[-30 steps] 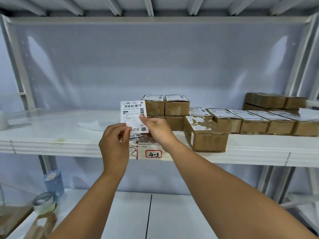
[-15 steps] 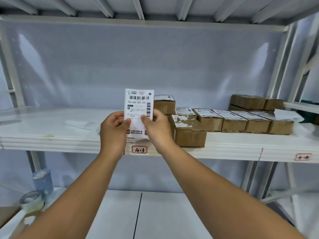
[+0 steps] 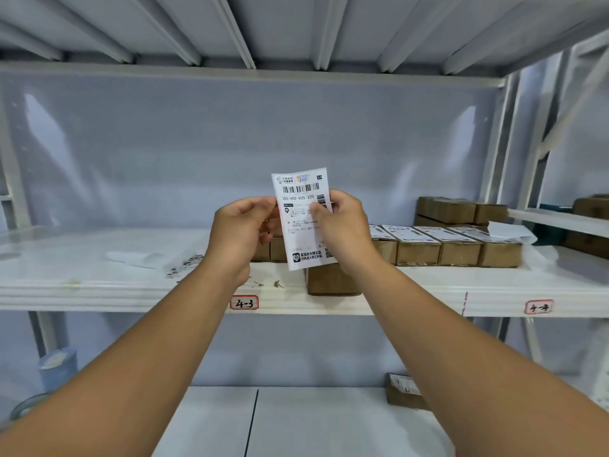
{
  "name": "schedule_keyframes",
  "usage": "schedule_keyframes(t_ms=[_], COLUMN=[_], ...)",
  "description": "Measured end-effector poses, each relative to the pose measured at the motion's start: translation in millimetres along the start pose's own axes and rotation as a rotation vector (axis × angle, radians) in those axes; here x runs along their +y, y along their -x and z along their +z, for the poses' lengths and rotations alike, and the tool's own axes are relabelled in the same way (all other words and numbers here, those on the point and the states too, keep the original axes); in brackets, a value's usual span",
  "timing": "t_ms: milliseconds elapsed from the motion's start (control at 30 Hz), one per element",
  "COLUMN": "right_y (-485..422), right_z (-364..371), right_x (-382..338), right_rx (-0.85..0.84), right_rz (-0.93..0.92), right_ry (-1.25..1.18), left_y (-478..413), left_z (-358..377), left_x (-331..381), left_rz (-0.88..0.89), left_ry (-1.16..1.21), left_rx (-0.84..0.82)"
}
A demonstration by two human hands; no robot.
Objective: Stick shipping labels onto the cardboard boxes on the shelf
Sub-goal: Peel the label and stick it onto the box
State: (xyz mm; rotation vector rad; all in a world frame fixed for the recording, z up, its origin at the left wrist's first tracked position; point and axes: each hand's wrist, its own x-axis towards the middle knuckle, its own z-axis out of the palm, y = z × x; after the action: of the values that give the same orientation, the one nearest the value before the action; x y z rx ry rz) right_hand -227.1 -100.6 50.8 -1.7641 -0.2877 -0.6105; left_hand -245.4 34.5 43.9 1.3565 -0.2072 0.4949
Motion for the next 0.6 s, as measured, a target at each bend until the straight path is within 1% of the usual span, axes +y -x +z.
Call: schedule_keyframes(t_ms=[133,300,500,600], right_y=[1,3,5,5], right_z=[-15,-25,-34,-36], right_x=[1,6,12,15], right_rx=[0.027,0.046,0.018,0.032], right_rz=[0.0,0.003,0.021,0.026], right_ry=[0.019,0.026,0.057,0.064], left_y=[2,5,12,15], left_z=[12,22,29,34], left_x=[0,-6,-10,-9], left_rz=[-0.05,-0.13,-0.092,-0.071], left_ry=[-0.065,-0.038,-0.083,-0.092], left_rx=[-0.029,-0.066,-0.189,-0.178])
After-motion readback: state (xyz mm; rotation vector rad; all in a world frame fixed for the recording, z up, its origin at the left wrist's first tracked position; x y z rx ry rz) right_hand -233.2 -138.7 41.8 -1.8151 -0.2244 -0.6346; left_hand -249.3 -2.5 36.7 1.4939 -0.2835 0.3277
